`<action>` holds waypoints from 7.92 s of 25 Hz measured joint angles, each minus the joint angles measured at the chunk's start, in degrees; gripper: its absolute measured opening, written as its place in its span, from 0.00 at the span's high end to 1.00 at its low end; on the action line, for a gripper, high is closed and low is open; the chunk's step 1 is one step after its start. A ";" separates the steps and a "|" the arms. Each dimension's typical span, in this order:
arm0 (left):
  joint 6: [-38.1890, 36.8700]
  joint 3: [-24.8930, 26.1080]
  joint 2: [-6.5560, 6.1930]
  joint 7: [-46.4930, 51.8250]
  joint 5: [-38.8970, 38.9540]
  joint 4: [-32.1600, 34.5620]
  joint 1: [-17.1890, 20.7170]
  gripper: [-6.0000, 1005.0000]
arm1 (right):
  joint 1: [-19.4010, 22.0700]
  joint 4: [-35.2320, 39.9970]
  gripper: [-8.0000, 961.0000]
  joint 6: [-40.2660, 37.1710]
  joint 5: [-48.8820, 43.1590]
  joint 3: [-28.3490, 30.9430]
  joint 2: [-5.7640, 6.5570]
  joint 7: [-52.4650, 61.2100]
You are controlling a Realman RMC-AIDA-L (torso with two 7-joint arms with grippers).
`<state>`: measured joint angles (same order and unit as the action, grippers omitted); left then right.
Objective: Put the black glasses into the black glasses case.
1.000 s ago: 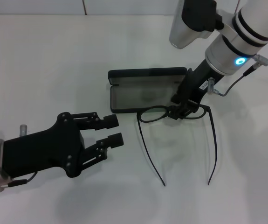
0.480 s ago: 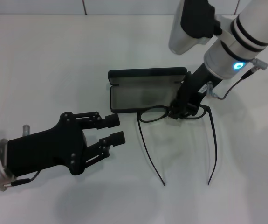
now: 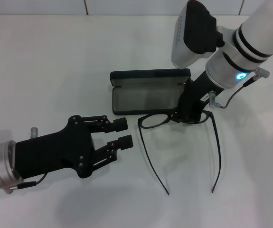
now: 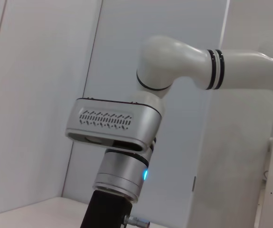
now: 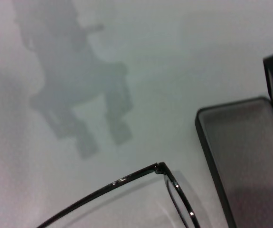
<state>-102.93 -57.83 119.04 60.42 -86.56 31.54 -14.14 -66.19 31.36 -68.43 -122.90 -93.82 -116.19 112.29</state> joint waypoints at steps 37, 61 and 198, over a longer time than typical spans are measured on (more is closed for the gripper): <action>-11.58 -3.65 0.90 -4.88 10.42 -12.26 -11.61 0.94 | 37.11 21.46 0.97 -24.60 45.66 21.14 0.25 -27.67; -10.69 -2.91 -0.40 -4.92 12.24 -14.73 -7.95 0.93 | 6.10 14.71 0.90 -23.86 -4.68 21.18 1.57 0.03; -7.79 -3.69 1.27 -6.55 13.46 -19.92 -15.18 0.95 | 34.39 19.82 0.90 -18.63 43.55 21.68 0.35 -32.80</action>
<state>-110.71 -61.52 120.31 53.88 -73.10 11.62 -29.32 -31.80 51.18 -87.06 -79.36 -72.15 -115.84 79.49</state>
